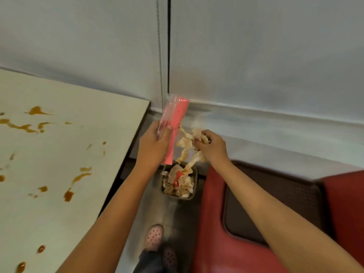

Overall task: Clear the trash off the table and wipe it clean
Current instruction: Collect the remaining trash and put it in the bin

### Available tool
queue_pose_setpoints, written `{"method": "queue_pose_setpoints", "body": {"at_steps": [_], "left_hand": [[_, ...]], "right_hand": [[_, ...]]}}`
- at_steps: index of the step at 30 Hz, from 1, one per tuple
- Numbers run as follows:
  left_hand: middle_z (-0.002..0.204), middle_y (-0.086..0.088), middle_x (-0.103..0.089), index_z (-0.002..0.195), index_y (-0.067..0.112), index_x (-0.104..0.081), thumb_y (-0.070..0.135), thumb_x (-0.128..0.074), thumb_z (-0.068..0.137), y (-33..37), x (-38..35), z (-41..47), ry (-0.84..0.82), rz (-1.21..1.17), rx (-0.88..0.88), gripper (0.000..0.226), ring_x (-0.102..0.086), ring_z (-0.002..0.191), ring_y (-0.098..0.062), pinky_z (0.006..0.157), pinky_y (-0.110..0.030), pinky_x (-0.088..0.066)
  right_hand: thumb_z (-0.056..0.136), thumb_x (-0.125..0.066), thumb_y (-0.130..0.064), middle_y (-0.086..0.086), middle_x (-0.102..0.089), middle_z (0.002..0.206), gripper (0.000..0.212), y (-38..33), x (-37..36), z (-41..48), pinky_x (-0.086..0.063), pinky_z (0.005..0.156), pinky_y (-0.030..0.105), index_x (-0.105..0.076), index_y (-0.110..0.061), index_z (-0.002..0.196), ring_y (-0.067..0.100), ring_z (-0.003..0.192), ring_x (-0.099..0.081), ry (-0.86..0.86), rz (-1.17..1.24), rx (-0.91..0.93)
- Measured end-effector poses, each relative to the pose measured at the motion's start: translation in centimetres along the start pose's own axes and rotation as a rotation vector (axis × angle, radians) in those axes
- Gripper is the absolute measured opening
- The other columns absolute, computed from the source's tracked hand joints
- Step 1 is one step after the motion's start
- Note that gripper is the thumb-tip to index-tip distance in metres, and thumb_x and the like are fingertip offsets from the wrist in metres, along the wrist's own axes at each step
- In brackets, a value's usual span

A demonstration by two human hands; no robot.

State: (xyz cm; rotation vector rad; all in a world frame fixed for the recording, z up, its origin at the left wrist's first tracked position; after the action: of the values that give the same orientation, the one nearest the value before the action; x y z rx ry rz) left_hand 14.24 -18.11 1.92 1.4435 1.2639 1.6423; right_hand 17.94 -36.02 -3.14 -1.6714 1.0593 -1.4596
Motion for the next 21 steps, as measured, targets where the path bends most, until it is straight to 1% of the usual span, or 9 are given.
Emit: {"method": "queue_pose_setpoints", "body": {"at_steps": [2,6,8,10,13,15,17,19,21], "left_hand": [[0.08,0.002,-0.056,0.093,0.011,-0.054,0.024,-0.048,0.095,-3.3,-2.3,0.3,-0.019,-0.008,0.054,0.015,-0.051,0.068,-0.007,0.056,-0.013,-0.04],[0.079,0.009,-0.052,0.097,0.016,-0.052,0.024,-0.047,0.096,-10.8,-6.3,1.0,-0.064,0.025,0.18,0.009,-0.052,0.069,-0.007,0.056,-0.014,-0.042],[0.084,0.004,-0.054,0.102,0.016,-0.053,0.024,-0.048,0.096,-15.3,-8.0,1.5,-0.078,0.041,0.242,0.012,-0.055,0.075,-0.014,0.066,-0.025,-0.047],[0.09,0.001,-0.056,0.108,0.014,-0.055,0.025,-0.048,0.096,-20.2,-9.7,1.9,-0.091,0.053,0.321,0.019,-0.056,0.084,-0.02,0.077,-0.034,-0.048],[0.095,-0.002,-0.056,0.11,0.01,-0.054,0.027,-0.047,0.096,-27.3,-12.2,2.3,-0.114,0.116,0.381,0.023,-0.056,0.086,-0.02,0.073,-0.034,-0.049],[0.103,-0.01,-0.057,0.104,0.012,-0.054,0.026,-0.047,0.096,-31.0,-13.3,2.7,-0.108,0.157,0.374,0.018,-0.058,0.089,-0.024,0.069,-0.033,-0.049],[0.101,-0.014,-0.058,0.099,0.012,-0.054,0.024,-0.048,0.095,-34.3,-14.6,3.2,-0.11,0.188,0.362,0.013,-0.059,0.09,-0.027,0.069,-0.033,-0.048],[0.097,-0.011,-0.059,0.104,0.008,-0.056,0.022,-0.048,0.095,-37.1,-16.0,3.7,-0.137,0.232,0.362,0.019,-0.059,0.089,-0.026,0.067,-0.03,-0.044],[0.098,-0.006,-0.057,0.118,0.007,-0.054,0.021,-0.048,0.096,-39.3,-17.4,4.4,-0.173,0.279,0.347,0.027,-0.056,0.084,-0.018,0.065,-0.024,-0.041]], "right_hand": [[0.081,-0.066,-0.007,-0.002,-0.059,0.086,0.02,3.9,-0.6,0.5,-0.036,0.054,0.009,-0.065,-0.007,0.101,0.011,0.078,-0.053,0.022,0.004,-0.061],[0.081,-0.067,-0.008,-0.003,-0.059,0.08,0.016,11.4,-2.2,1.5,-0.037,0.053,0.002,-0.066,-0.008,0.098,0.003,0.066,-0.051,0.086,0.035,-0.177],[0.081,-0.067,-0.008,-0.003,-0.059,0.077,0.015,15.0,-3.3,1.7,-0.037,0.053,0.003,-0.066,-0.008,0.096,-0.002,0.064,-0.05,0.132,0.044,-0.227],[0.082,-0.065,-0.007,-0.005,-0.06,0.074,0.013,18.7,-4.7,1.7,-0.038,0.052,0.004,-0.066,-0.008,0.095,0.002,0.063,-0.052,0.171,0.07,-0.276],[0.084,-0.064,-0.008,-0.007,-0.06,0.075,0.015,24.2,-7.5,1.7,-0.04,0.05,0.005,-0.066,-0.01,0.099,0.002,0.064,-0.053,0.188,0.084,-0.36],[0.084,-0.063,-0.009,-0.008,-0.059,0.074,0.016,27.1,-9.2,2.2,-0.04,0.048,0.005,-0.066,-0.01,0.1,0.0,0.063,-0.052,0.19,0.101,-0.396],[0.084,-0.064,-0.009,-0.009,-0.057,0.071,0.014,29.9,-10.8,3.2,-0.039,0.048,0.005,-0.067,-0.009,0.098,0.0,0.061,-0.05,0.203,0.095,-0.42],[0.085,-0.064,-0.01,-0.003,-0.061,0.077,0.013,32.2,-12.3,4.4,-0.039,0.048,0.004,-0.066,-0.008,0.098,-0.001,0.061,-0.049,0.219,0.064,-0.428],[0.086,-0.063,-0.01,0.004,-0.063,0.086,0.014,34.3,-13.7,5.5,-0.037,0.048,0.0,-0.065,-0.008,0.1,-0.002,0.061,-0.047,0.209,0.02,-0.436]]}}
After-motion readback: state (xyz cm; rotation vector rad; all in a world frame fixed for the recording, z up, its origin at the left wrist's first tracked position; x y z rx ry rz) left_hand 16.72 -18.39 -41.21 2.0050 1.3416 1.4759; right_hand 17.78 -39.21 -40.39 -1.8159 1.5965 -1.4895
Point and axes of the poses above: each hand's wrist, its own z-axis towards the middle knuckle, its own x-axis out of the back of the hand, y = z × x, the point moved 9 cm from there along z, towards the middle knuckle
